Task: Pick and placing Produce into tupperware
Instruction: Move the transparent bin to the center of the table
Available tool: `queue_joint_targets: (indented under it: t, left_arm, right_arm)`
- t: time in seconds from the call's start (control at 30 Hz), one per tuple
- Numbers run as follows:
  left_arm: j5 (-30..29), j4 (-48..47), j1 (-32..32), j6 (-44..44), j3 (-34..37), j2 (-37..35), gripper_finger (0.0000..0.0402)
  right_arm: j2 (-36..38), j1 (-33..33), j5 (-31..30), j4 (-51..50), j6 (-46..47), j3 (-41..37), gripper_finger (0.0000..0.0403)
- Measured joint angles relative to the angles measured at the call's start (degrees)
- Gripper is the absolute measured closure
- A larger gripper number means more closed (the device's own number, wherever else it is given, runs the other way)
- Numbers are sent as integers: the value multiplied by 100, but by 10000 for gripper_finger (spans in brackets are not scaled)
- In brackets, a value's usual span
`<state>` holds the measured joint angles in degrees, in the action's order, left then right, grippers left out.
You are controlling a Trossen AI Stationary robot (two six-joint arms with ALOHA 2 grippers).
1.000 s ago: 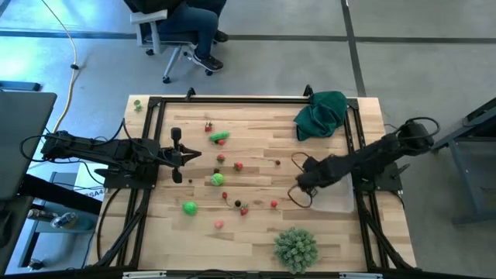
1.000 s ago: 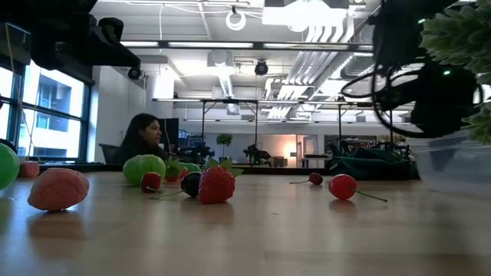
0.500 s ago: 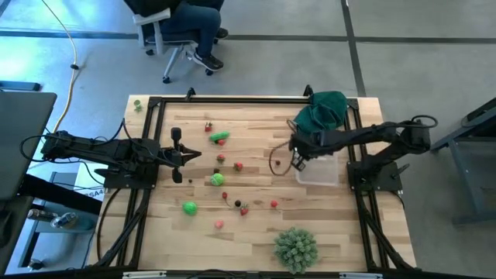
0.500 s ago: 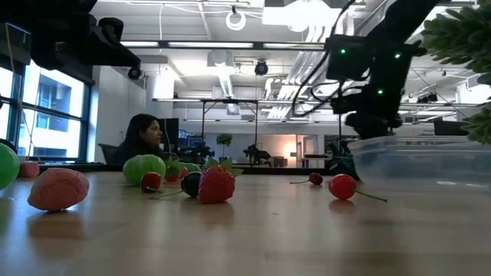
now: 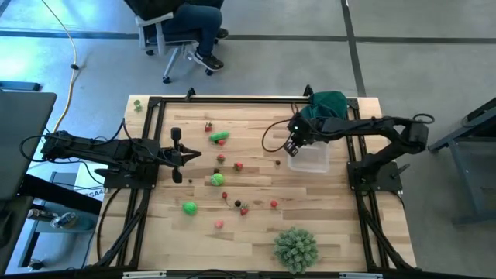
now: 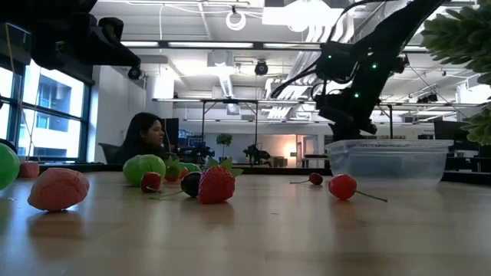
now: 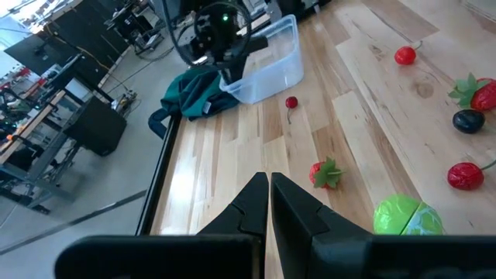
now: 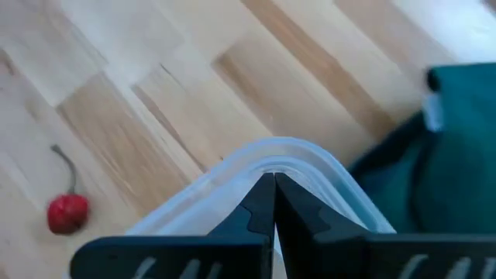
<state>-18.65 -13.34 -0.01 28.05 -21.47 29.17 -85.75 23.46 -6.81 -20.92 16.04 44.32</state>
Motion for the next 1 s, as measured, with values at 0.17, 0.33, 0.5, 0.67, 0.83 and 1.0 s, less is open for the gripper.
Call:
queue_joint_targets:
  t: [0.17, 0.33, 0.5, 0.67, 0.83, 1.0]
  left_arm:
    - [-2, 4, 0, 0, 0, -2, 392]
    - [-2, 0, 0, -1, 0, -2, 392]
    - [-2, -3, 0, -2, 0, -2, 392]
    - [-2, -7, 0, -2, 0, -2, 392]
    - [-2, -14, 0, -2, 0, -2, 392]
    - [-2, -14, 0, -2, 0, -2, 392]
  right_arm:
    - [-752, 15, -23, -189, -244, 768, 403]
    - [-1602, 15, -82, -666, -494, 1876, 403]
    - [-2358, -12, 17, -1076, -720, 2953, 403]
    - [-2903, -221, 176, -1466, -861, 3816, 403]
    - [-3128, -615, 192, -1751, -854, 4225, 403]
    - [-3128, -1043, 344, -1802, -785, 4227, 403]
